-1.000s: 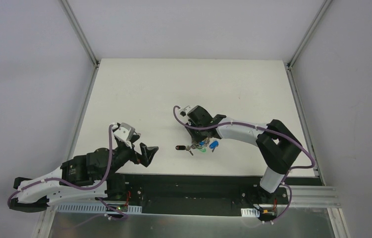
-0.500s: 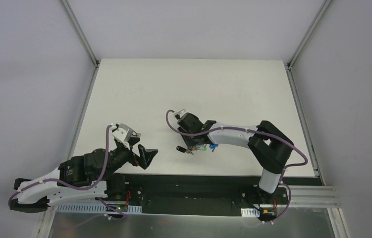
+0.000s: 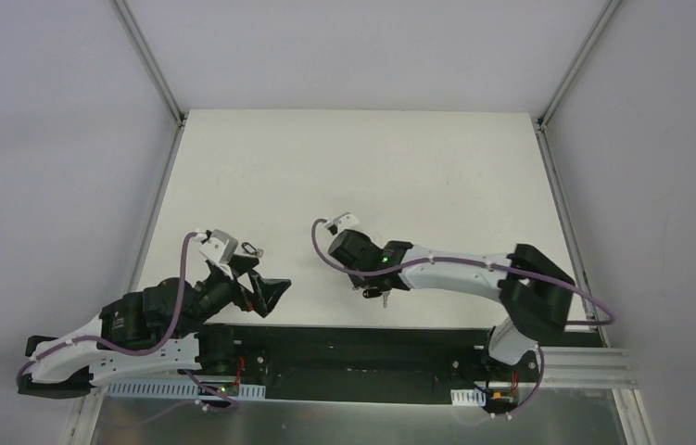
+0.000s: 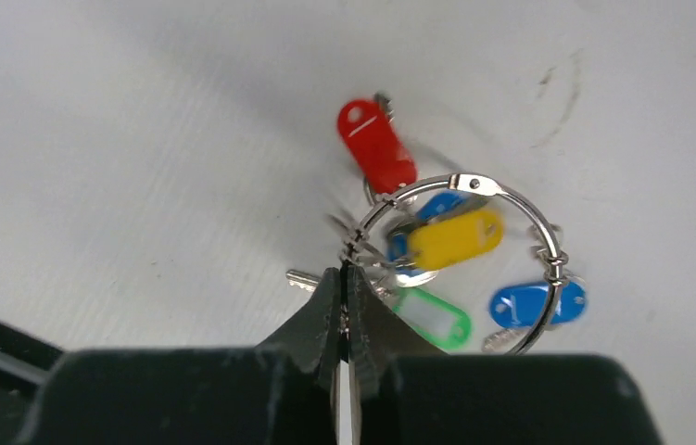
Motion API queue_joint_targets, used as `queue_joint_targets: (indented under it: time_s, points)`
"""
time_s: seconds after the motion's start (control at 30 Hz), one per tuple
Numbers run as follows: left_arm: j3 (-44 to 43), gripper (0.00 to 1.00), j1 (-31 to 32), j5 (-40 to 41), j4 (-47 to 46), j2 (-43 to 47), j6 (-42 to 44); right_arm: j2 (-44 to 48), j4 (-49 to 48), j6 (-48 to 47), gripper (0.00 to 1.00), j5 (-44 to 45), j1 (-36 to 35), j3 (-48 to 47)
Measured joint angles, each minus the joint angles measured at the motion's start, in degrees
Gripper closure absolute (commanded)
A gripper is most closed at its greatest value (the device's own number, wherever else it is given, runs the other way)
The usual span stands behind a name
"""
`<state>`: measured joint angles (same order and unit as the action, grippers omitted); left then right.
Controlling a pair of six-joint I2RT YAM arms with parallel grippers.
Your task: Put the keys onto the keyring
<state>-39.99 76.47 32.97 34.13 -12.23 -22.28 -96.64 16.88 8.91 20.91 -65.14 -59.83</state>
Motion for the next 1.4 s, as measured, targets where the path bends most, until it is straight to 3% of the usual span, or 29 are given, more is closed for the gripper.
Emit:
queue_joint_targets:
  time_s: [0.13, 0.3, 0.33, 0.47, 0.5, 0.77, 0.9, 1.13, 1.27, 1.4]
  points:
    - [-0.2, 0.00, 0.0, 0.0, 0.5, 1.0, -0.5, 13.7, 2.9, -0.4, 1.00, 1.2, 0.3, 0.1]
    - [-0.2, 0.00, 0.0, 0.0, 1.0, 1.2, -0.8, 29.2, -1.9, 1.2, 1.00, -1.3, 1.3, 1.5]
    - [-0.2, 0.00, 0.0, 0.0, 1.0, 1.2, -0.8, 30.7, -3.5, 1.8, 0.95, -2.3, 1.6, 2.6]
    - [-0.2, 0.00, 0.0, 0.0, 1.2, 1.2, -0.8, 32.8, -12.0, 6.8, 0.51, -7.0, 4.7, 11.4]
    - [-0.2, 0.00, 0.0, 0.0, 1.3, 1.2, -0.8, 31.8, -12.2, 7.8, 0.46, -7.3, 5.2, 12.8]
    - [-0.2, 0.00, 0.0, 0.0, 1.4, 0.7, -0.8, 29.2, -11.8, 9.9, 0.35, -6.4, 5.7, 15.2]
    - [-0.2, 0.00, 0.0, 0.1, 1.4, 0.5, -0.7, 30.3, -11.8, 10.1, 0.23, -4.5, 6.2, 15.2]
    - [-0.2, 0.00, 0.0, 0.8, 1.4, 0.5, -0.7, 29.4, -9.7, 13.0, 0.33, -5.7, 13.6, 15.1]
    - [-0.2, 0.00, 0.0, 2.0, 1.4, 0.7, -0.7, 24.9, -7.4, 12.2, 0.42, -7.5, 14.1, 14.5]
    - [-0.2, 0.00, 0.0, 2.5, 1.4, 1.2, -0.8, 19.6, -4.1, 10.7, 0.44, -8.9, 13.5, 12.8]
